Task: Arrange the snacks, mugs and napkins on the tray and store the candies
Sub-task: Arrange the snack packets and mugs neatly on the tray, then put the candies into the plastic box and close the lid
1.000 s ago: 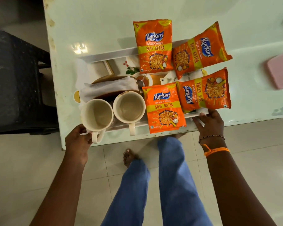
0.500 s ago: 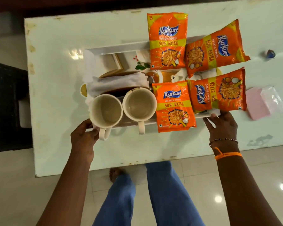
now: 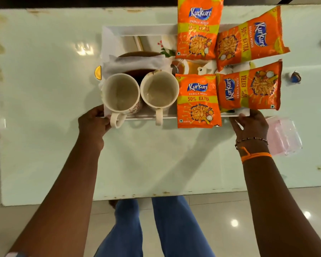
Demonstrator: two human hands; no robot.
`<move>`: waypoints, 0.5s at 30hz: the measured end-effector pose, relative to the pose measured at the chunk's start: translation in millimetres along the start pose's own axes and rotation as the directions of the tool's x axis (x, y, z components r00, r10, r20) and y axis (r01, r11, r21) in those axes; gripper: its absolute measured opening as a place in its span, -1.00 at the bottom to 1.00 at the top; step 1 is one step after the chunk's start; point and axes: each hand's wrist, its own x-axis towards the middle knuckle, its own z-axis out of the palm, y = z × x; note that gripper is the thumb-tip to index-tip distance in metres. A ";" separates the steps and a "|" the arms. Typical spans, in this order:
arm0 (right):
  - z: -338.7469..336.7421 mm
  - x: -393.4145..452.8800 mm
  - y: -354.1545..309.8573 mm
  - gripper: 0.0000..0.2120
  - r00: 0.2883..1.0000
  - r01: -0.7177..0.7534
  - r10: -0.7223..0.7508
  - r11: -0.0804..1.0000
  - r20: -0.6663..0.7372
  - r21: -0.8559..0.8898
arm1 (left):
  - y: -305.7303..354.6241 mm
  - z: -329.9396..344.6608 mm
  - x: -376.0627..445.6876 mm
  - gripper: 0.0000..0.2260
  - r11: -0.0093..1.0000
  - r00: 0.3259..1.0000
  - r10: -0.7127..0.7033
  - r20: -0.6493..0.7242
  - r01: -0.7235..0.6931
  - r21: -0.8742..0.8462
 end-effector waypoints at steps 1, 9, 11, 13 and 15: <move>-0.1 1.3 -1.1 -0.79 1.000 -0.015 0.015 0.999 -0.011 0.028 | -0.6 1.2 -0.3 -0.64 1.000 1.000 0.006 -0.007 -0.006 -0.006; 0.9 9.2 -3.2 -0.67 0.994 -0.103 0.102 0.994 -0.046 -0.026 | -7.1 7.5 -15.3 -0.66 0.997 0.997 0.063 -0.037 -0.065 -0.044; -1.2 8.2 -5.4 -0.69 0.994 -0.111 0.109 0.992 -0.031 -0.067 | -11.6 11.5 -27.4 -0.66 0.987 0.999 0.040 -0.025 -0.044 -0.157; -6.8 0.9 -9.4 -0.75 0.995 -0.097 0.099 0.993 0.022 -0.072 | -19.0 15.9 -41.5 -0.71 0.971 0.999 -0.030 -0.015 0.025 -0.239; -16.7 -8.0 -11.3 -0.75 0.998 -0.053 0.054 0.998 0.034 -0.035 | -28.4 20.0 -60.1 -0.73 0.963 0.993 -0.121 0.013 0.120 -0.241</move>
